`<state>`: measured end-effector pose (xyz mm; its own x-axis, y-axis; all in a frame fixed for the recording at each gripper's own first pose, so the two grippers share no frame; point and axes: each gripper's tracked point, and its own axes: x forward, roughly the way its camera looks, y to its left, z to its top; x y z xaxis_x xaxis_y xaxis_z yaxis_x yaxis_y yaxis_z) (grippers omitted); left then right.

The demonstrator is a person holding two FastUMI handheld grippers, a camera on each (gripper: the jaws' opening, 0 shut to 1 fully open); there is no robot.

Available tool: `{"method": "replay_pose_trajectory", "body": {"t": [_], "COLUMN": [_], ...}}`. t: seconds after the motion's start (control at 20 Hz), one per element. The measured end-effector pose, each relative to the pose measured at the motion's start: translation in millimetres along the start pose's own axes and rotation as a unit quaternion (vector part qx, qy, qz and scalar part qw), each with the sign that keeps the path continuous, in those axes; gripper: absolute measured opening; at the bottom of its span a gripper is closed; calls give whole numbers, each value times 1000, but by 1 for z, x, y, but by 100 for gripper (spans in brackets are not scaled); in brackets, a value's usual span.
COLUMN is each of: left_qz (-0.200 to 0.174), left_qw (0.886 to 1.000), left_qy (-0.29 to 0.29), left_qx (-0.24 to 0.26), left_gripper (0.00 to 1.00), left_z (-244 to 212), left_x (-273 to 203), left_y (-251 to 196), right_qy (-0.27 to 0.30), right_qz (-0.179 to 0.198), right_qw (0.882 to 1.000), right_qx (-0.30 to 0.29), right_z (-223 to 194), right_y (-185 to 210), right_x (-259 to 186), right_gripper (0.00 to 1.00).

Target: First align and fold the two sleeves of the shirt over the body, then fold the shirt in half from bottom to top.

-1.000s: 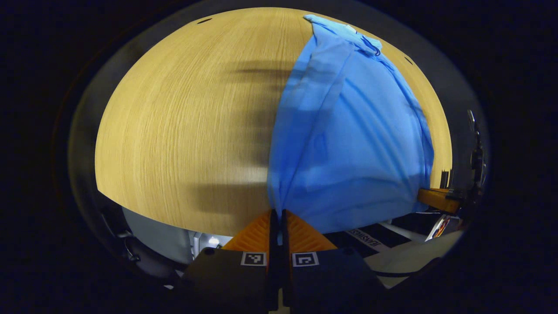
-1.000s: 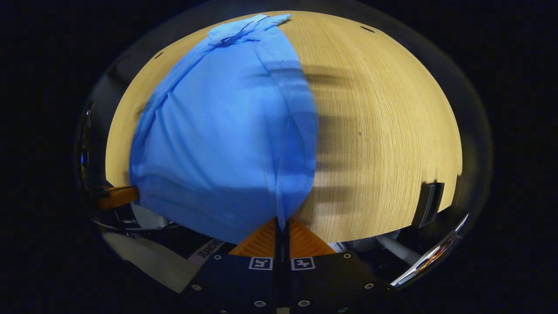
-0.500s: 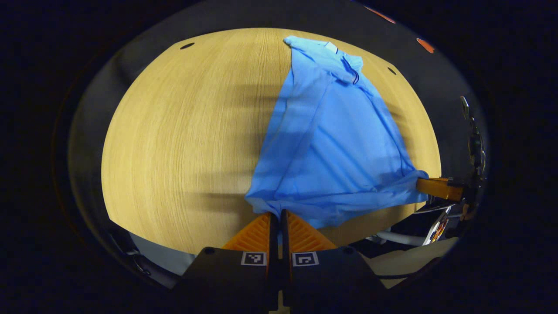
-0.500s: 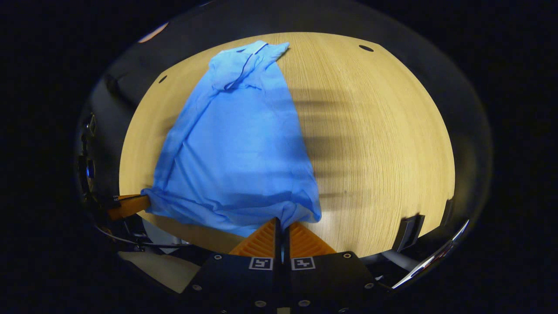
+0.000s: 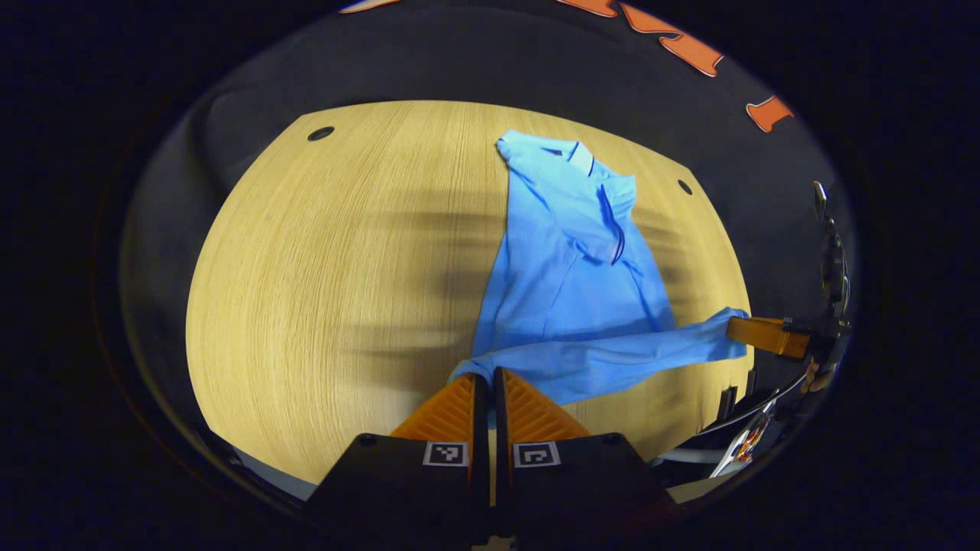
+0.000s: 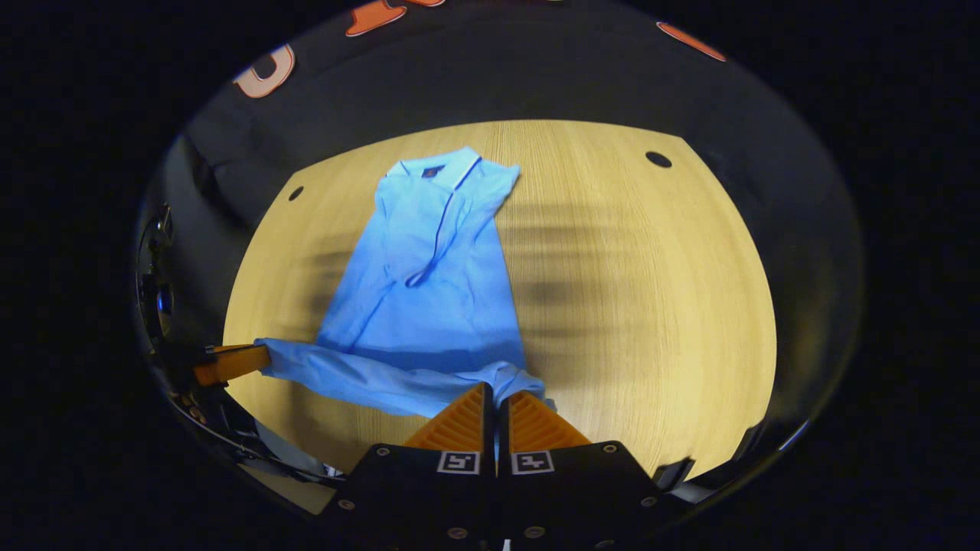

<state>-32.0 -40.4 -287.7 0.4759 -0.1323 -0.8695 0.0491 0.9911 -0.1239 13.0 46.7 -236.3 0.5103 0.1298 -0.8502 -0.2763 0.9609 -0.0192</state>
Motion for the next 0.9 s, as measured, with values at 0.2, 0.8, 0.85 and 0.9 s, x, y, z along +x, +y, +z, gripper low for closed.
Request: {"method": "replay_pose_trajectory", "body": {"t": [0.2, 0.8, 0.85, 0.9], "left_qz": [-12, -8, -9, -8], "left_qw": [999, 995, 995, 995], "left_qy": [-32, -96, -97, -98], "left_qx": [8, 21, 20, 18], "left_gripper": [8, 8, 8, 8], "left_z": [58, 212, 220, 230], "left_x": [-1, 21, 27, 34], "left_y": [-5, 0, 0, 1], "right_qy": [-40, -81, -81, -82], "right_qz": [-5, -10, -11, -13], "right_qw": [999, 997, 997, 997], "right_qx": [-12, -1, 1, 0], "right_z": [59, 182, 190, 198], "right_y": [-5, -14, -15, -16], "right_x": [-7, 34, 41, 50], "right_gripper": [1, 1, 1, 0]}}
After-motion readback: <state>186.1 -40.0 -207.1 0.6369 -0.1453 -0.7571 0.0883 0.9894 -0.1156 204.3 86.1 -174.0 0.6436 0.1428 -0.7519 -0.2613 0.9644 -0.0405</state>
